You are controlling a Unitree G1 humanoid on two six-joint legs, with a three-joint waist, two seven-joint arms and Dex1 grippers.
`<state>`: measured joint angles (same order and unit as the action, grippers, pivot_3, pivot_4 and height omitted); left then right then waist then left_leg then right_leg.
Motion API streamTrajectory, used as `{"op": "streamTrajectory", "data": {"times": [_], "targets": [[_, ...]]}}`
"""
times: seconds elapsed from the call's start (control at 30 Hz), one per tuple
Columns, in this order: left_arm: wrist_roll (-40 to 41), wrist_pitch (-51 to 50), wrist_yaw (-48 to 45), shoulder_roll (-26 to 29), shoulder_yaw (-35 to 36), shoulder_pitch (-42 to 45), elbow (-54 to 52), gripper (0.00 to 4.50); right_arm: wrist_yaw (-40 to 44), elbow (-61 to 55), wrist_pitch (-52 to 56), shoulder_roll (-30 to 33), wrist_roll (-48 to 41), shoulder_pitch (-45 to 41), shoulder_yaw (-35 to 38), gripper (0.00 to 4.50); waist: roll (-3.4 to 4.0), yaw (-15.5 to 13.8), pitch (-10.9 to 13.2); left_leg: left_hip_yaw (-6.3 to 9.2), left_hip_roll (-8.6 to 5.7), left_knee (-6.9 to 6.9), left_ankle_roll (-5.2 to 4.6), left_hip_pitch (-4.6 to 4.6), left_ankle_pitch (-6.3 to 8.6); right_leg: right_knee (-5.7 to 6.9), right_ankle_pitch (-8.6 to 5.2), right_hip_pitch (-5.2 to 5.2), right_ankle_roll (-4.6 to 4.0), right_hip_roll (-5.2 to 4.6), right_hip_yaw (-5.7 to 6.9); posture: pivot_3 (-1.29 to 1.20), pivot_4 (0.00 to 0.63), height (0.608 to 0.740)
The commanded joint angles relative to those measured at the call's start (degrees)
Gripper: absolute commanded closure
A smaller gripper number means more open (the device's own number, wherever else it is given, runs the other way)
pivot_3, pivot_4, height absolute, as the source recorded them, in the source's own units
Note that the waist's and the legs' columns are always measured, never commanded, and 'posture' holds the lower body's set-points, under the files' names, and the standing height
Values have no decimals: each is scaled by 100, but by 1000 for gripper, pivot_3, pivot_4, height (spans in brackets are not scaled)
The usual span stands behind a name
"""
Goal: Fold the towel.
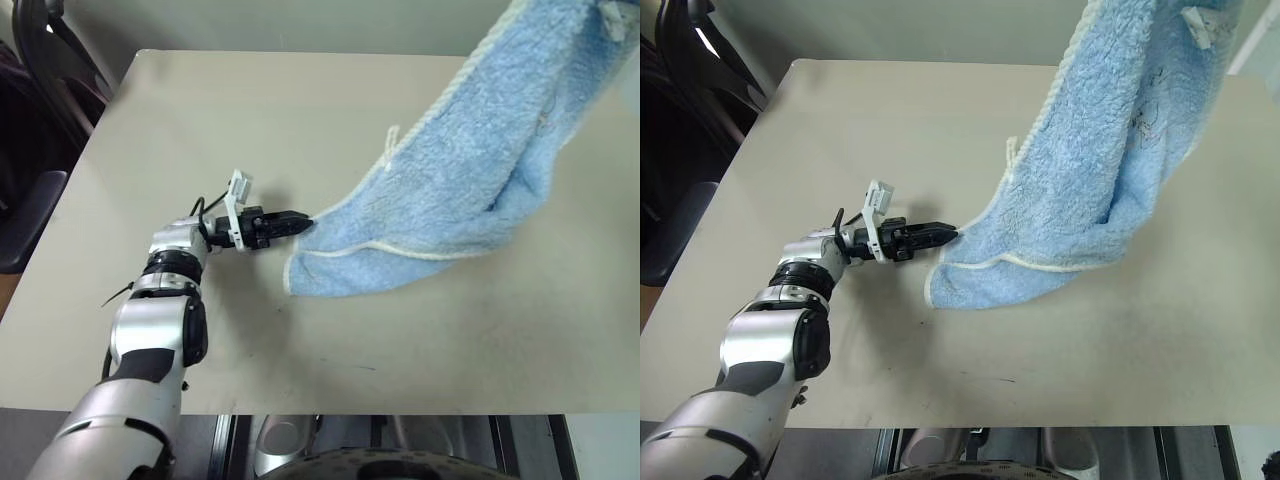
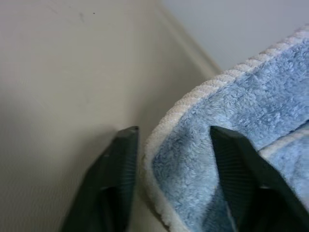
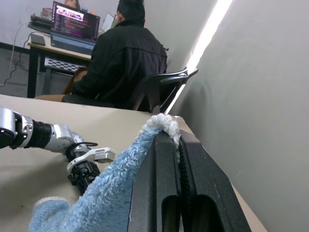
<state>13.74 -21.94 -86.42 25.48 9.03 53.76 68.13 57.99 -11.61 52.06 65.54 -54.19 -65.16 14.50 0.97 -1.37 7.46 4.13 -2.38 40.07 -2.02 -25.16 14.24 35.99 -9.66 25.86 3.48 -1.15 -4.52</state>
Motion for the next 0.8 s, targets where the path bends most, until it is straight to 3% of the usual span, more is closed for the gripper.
{"op": "streamTrajectory", "data": {"times": [0.03,0.1,0.5,0.8], "targets": [[113,-80,-200,158,69,13,-230,540,66,-37,-143,67,71,-46,88,4500,0,0,0,0,-1,0,0,0,0,0,0,1,0,0,0,0,150,733],[-66,170,-191,138,-120,-154,-309,81,50,-61,-138,40,50,-34,117,4500,0,-1,0,0,0,0,0,0,0,0,0,0,0,0,0,0,150,733],[-181,469,-75,-567,-386,-443,-461,81,-44,108,95,-70,-273,-494,177,4500,28,-93,-17,5,-21,7,-17,13,1,-1,-5,-23,11,-14,-1,0,150,733],[-105,210,-164,-805,-399,-460,-639,81,-151,46,195,-71,-409,-538,229,4500,40,-128,-24,8,-83,6,-62,13,-2,-3,-19,-35,32,-78,-1,0,150,733]]}}
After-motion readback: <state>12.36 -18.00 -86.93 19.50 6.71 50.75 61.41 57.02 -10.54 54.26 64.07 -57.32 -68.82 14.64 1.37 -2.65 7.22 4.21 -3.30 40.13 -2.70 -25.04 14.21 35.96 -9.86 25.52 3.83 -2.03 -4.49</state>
